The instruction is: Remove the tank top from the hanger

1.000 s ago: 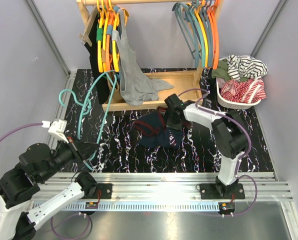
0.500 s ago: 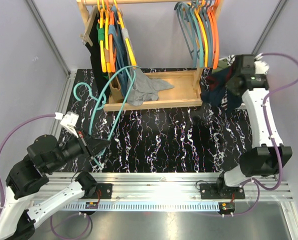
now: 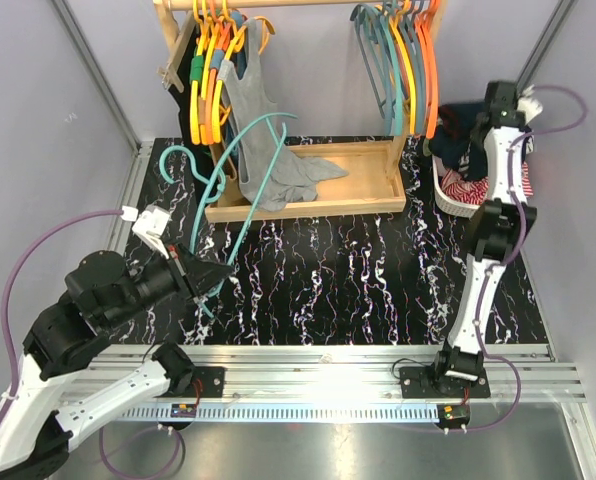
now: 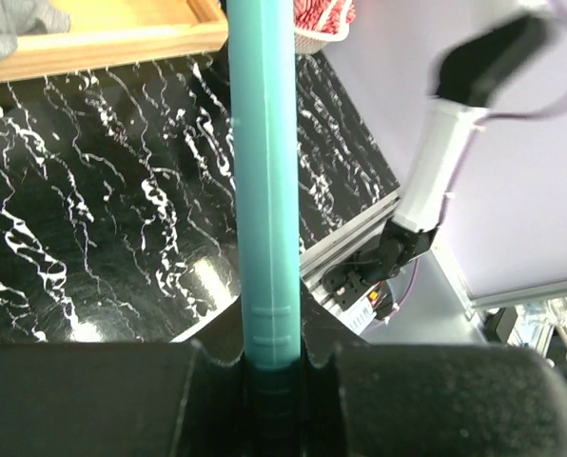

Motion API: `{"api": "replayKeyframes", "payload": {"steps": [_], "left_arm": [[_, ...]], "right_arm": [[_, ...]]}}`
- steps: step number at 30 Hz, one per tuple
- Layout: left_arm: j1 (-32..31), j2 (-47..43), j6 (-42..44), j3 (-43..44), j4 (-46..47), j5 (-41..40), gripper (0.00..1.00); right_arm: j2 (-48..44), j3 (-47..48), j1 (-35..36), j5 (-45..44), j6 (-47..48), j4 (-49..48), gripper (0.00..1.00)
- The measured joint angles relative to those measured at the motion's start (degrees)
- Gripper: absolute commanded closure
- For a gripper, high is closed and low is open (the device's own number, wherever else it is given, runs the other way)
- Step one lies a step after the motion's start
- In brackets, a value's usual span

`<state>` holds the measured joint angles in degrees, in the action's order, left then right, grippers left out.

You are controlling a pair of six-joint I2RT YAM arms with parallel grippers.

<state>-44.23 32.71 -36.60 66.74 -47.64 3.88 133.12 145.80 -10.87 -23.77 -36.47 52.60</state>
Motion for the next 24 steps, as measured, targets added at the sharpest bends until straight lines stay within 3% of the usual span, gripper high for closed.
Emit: {"api": "replayKeyframes", "payload": {"steps": [4, 8, 11, 13, 14, 24], "left_arm": [[0.00, 0.07, -0.59, 1.14, 1.29, -0.48, 1.00], [0.00, 0.46, -0.98, 1.16, 2.29, -0.63, 1.00], [0.00, 1.95, -0.98, 1.18, 2.84, -0.33, 1.00], [0.00, 3.04, -0.96, 1.18, 2.84, 0.09, 1.00], [0.00, 3.45, -0.96, 1.18, 2.84, 0.33, 1.00], [0.00, -0.61, -1.44, 1.01, 0.74, 2.89, 1.00]], "right_arm": [[15.50, 2.82, -2.45, 4.02, -2.54, -0.76, 1.00], [16.31, 8.17, -4.07, 9.73, -2.97, 0.35, 1.00], [15.67, 5.53, -4.74, 12.79, -2.82, -1.84, 0.56], [13.62, 2.29, -5.09, 14.38, -2.95, -3.96, 0.05], [12.44, 0.37, -5.18, 14.73, -2.64, -4.57, 0.00], [-5.68, -9.20, -6.25, 16.04, -1.77, -0.33, 0.00]]}}
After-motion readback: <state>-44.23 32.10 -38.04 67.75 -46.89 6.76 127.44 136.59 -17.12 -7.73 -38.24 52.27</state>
